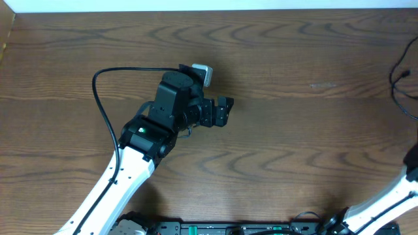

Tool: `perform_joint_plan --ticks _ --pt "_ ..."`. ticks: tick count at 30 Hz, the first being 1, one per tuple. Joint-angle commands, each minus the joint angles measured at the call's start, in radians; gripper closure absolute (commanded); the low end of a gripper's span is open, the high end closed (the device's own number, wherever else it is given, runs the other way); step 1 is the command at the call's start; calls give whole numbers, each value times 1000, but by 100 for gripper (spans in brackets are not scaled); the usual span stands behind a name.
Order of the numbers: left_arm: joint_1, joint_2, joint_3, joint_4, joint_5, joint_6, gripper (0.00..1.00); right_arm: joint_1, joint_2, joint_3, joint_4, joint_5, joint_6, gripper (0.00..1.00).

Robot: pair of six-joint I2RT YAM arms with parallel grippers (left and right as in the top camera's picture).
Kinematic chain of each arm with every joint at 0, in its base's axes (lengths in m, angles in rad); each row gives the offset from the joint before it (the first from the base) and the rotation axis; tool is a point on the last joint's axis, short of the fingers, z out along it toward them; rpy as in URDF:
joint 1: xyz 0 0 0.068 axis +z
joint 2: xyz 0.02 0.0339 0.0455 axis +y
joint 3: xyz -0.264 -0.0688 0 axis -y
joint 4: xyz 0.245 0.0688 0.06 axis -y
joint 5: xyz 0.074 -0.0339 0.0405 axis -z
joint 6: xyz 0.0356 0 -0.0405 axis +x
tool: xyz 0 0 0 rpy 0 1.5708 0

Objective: Untangle cables

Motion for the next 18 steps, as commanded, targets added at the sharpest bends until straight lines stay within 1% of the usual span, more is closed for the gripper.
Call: perform_joint_plan --ticks 1,5,8,11,16,17,18 --pt "-1 -13 2 -12 4 63 2 7 -55 9 -86 150 117 1" --pt "0 -17 2 -25 -13 73 2 7 -87 9 -192 151 172 1" --pt "11 -34 2 -29 -49 72 2 7 -97 9 -273 152 191 1" --pt "41 -68 2 -25 -50 72 2 10 -97 8 -353 153 198 1" --pt "124 -137 2 -34 -53 73 2 13 -97 8 -494 242 185 2" --pt "145 -150 2 -40 -53 73 2 13 -97 7 -499 219 179 2" --pt "167 -163 2 -44 -53 73 2 14 -98 7 -499 166 134 6"
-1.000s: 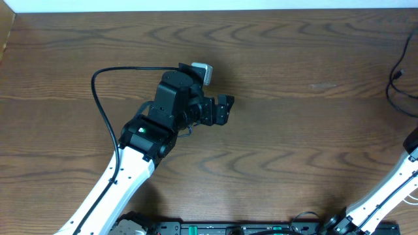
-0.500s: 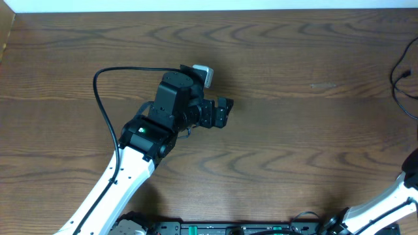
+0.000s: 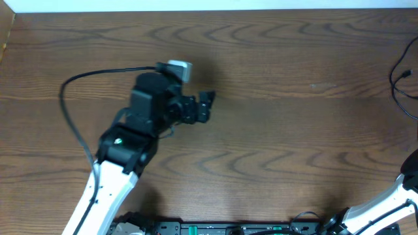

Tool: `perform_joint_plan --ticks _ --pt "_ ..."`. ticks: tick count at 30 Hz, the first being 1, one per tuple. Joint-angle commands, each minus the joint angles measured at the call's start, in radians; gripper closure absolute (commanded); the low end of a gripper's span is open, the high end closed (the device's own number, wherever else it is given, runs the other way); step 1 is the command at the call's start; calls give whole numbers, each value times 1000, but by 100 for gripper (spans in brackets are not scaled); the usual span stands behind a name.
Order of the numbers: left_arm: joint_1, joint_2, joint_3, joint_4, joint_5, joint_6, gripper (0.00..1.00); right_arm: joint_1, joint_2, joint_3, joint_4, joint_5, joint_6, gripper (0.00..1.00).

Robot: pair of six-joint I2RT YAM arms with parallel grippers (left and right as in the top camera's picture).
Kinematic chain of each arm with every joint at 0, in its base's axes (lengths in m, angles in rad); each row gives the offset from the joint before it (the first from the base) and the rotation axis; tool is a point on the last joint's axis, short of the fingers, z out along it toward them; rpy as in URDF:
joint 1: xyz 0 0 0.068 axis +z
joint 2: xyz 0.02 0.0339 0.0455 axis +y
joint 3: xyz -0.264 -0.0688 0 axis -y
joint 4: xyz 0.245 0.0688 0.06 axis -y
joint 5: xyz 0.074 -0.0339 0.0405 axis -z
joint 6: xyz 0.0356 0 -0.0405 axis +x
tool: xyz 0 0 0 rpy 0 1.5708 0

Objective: Untangle cables

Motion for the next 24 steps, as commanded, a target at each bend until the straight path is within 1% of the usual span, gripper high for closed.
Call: perform_joint_plan --ticks 1,3,6,11,13,19,21,24 --pt "75 -55 2 -15 -14 16 2 12 -2 0 -5 -47 -63 8" --pt "119 -82 2 -28 -13 15 2 26 -11 0 -6 -57 -106 10" --pt "175 -130 2 -68 -9 16 2 66 -44 -7 -6 -51 -113 11" --pt "223 -210 2 -132 -9 16 2 143 -123 -40 -6 58 -73 11" --pt "225 -233 2 -136 -9 23 2 160 -168 -87 -6 90 -55 10" --pt "225 -252 2 -166 -10 32 2 167 -370 -369 5 180 27 7" --pt "225 -251 2 -177 -10 42 2 168 -453 -468 40 169 26 7" --pt "225 -259 2 -207 -12 112 2 179 -582 -610 105 151 10 7"
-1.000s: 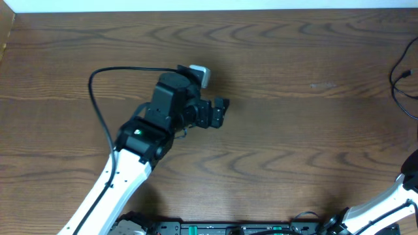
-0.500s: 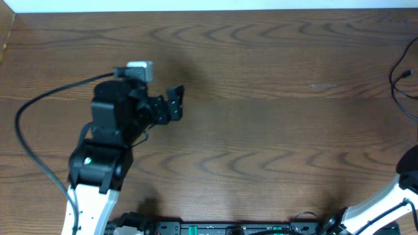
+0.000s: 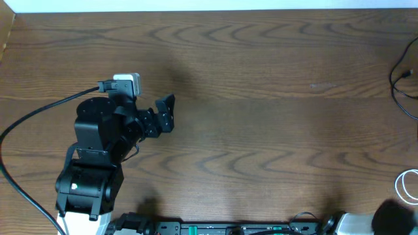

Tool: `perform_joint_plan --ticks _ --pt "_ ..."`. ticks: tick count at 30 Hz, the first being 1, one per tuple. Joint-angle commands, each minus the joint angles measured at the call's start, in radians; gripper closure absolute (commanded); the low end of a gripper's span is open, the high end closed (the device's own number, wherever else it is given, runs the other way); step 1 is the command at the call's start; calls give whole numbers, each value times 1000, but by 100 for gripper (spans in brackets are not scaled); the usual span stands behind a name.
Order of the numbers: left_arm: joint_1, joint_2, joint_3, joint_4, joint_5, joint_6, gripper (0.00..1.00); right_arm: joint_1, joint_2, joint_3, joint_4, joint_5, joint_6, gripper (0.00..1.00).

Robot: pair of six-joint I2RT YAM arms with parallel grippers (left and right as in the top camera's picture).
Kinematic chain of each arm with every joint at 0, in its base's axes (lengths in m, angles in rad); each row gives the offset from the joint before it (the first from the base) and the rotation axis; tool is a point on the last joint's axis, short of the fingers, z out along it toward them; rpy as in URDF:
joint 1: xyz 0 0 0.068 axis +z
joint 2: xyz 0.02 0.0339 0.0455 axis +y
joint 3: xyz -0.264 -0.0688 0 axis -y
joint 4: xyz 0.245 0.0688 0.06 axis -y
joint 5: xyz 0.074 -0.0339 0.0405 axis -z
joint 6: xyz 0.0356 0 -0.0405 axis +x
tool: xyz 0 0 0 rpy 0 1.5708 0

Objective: Untangle cables

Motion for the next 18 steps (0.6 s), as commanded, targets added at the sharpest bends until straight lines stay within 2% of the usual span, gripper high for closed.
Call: perform_joint_plan --ticks 1,9,14,15,16,18 --pt "5 -14 2 -34 -18 85 2 17 -137 -140 50 27 8 7" --pt "5 -77 2 -83 -48 85 2 113 -510 -543 283 -54 -157 8" --pt "5 -109 2 -121 -78 85 2 158 -724 -787 448 -239 -317 7" --pt "5 -114 2 -133 -88 85 2 163 -760 -831 478 -288 -344 6" --pt "5 -116 2 -144 -92 85 2 168 -793 -871 504 -329 -365 1" --pt "5 -124 2 -165 -93 85 2 170 -846 -940 546 -405 -404 1"
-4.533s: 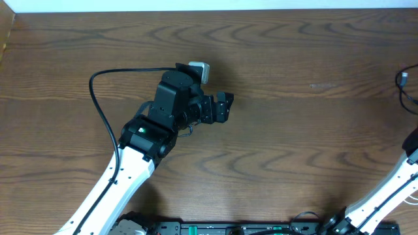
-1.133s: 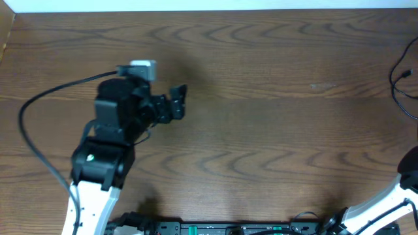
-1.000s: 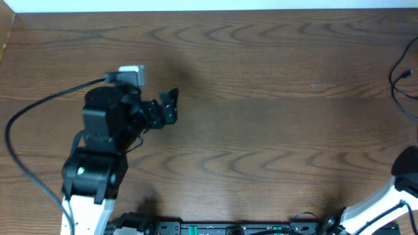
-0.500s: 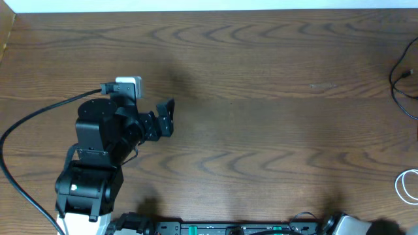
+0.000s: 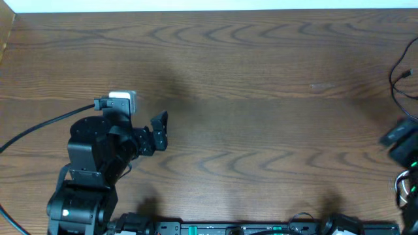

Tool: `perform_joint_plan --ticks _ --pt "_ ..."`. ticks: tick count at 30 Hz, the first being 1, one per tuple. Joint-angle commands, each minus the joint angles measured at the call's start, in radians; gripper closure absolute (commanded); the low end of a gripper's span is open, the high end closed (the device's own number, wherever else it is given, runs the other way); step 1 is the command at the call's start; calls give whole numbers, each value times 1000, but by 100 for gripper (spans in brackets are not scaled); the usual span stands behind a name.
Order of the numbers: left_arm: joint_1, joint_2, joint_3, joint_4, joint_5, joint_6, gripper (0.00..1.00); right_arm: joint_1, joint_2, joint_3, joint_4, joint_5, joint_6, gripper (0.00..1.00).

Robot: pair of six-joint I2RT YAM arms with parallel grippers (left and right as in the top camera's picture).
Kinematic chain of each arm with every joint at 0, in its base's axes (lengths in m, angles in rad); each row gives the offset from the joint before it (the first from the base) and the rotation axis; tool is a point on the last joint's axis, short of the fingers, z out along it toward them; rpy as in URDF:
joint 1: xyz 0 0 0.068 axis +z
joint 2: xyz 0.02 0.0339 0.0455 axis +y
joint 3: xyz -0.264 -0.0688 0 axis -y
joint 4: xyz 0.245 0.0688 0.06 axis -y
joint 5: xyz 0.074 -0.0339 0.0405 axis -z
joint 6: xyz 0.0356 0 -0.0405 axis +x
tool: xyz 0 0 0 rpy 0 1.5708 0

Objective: Untangle cables

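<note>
A black cable [image 5: 400,81] loops in from the table's far right edge, and only a small part of it shows. My left gripper [image 5: 159,130] is at the left of the table, pointing right. Its two dark fingers stand a little apart with nothing between them, far from the cable. My right gripper [image 5: 398,140] shows as a blurred dark shape at the right edge, just below the cable. I cannot tell whether its fingers are apart or closed.
The left arm's own black lead [image 5: 39,127] trails off to the left edge from the white wrist camera [image 5: 121,100]. A dark equipment bar [image 5: 228,228] runs along the front edge. The brown wooden table [image 5: 261,130] spans the view.
The left arm has drawn slightly further back and left. The right arm, a dark blob at the bottom right corner before, now shows its gripper higher up at the right edge.
The left gripper was first near the table's middle. At each later moment it stood further left and nearer the front, holding nothing. The right arm reached off the right edge, then sat low in the corner, and now shows below the cable.
</note>
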Motion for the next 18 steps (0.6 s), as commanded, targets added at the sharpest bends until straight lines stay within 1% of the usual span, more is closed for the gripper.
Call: perform_joint_plan --ticks 1,5,10,14,18 --pt "5 -16 2 -26 -29 17 2 11 -71 -103 47 -200 -138 1" --pt "5 -40 2 -52 -29 63 2 11 -130 -179 90 -325 -250 1" --pt "5 -84 2 -57 -34 84 2 11 -177 -203 110 -352 -295 1" --pt "5 -101 -5 -87 -100 84 2 11 -210 -204 130 -441 -322 1" --pt "5 -111 -27 -98 -114 84 2 11 -214 -205 137 -446 -339 1"
